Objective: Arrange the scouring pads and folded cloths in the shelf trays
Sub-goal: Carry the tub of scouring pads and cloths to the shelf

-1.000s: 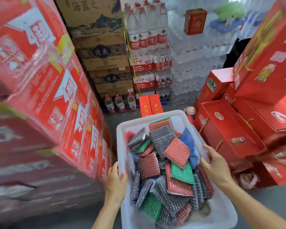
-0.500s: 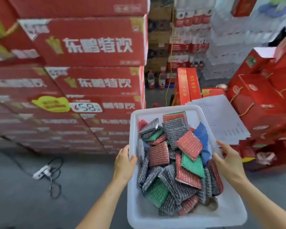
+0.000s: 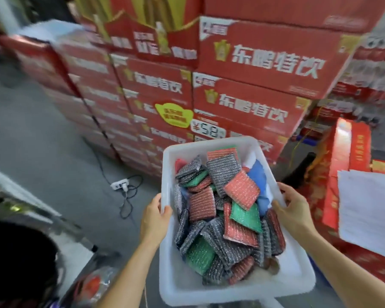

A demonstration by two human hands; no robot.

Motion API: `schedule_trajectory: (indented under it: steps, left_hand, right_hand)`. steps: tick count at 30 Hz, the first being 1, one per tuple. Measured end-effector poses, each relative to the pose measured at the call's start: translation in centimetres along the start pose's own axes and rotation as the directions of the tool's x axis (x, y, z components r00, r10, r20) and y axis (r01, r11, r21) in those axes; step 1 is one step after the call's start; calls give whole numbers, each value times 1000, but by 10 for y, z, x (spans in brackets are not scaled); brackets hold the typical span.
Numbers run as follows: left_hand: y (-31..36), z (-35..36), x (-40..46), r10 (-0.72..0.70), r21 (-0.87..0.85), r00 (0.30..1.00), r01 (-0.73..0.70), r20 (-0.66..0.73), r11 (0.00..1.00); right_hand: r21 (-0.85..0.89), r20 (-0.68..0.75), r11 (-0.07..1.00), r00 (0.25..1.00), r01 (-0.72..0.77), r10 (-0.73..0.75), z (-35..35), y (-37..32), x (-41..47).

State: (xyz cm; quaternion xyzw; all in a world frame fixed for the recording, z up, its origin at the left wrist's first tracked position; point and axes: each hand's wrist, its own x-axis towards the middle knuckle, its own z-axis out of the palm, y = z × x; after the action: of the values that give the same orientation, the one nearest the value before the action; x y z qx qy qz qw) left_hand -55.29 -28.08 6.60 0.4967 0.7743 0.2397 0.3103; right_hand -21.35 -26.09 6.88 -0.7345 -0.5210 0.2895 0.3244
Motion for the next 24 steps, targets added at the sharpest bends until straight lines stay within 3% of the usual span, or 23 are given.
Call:
schedule_trajectory:
  steps: [7, 12, 16, 24]
  left_hand:
    - [-37, -76, 31, -135, -132, 971, 110, -196, 985]
    - [-59, -122, 81, -197, -180, 920, 142, -339, 973]
    - [-77, -160, 131, -268, -222, 853, 185, -447, 957]
    - [-100, -235, 226, -483, -343, 674, 343, -558, 875]
  right_hand:
    - [19, 172, 988, 973, 152, -153, 89, -87, 49]
    - [60, 298, 956, 909, 288, -292, 166, -159, 104]
    - [172, 357, 908, 835, 382, -419, 237, -220, 151]
    - [242, 518, 850, 678, 468, -521, 371, -357, 233]
